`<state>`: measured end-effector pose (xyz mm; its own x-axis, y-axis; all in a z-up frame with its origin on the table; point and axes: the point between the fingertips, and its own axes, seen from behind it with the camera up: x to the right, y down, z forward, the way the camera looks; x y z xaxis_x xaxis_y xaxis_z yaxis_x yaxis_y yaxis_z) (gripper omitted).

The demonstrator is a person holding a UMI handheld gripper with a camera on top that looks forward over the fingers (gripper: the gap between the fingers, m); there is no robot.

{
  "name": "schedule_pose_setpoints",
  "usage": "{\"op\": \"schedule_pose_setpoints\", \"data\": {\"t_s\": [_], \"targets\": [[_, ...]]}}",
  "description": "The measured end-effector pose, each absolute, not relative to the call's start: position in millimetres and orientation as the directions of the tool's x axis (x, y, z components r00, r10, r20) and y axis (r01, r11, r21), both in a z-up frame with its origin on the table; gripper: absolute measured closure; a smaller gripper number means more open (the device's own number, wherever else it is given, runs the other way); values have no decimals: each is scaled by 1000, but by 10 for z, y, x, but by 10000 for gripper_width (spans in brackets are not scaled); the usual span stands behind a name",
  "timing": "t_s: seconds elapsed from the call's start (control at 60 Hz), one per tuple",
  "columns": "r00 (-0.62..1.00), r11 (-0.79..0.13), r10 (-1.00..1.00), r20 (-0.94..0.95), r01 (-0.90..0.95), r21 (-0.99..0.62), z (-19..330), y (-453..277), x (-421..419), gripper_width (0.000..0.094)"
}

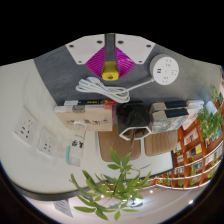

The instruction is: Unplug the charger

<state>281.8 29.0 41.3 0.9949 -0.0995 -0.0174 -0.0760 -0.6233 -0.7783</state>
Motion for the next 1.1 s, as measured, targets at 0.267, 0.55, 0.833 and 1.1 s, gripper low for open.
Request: {"op": "schedule_pose_setpoints", "data": {"t_s": [0.267,0.55,0.833,1.1], "targets": [[992,-700,-121,-22,-101,-707,-33,124,2777,728],[975,-604,-210,77,-68,-794,686,45,2904,219],[989,-392,-148,-26,-83,-916,2300,-404,1649,97],[999,-430,8,-35,-28,-902,2254,-925,144,82]]}}
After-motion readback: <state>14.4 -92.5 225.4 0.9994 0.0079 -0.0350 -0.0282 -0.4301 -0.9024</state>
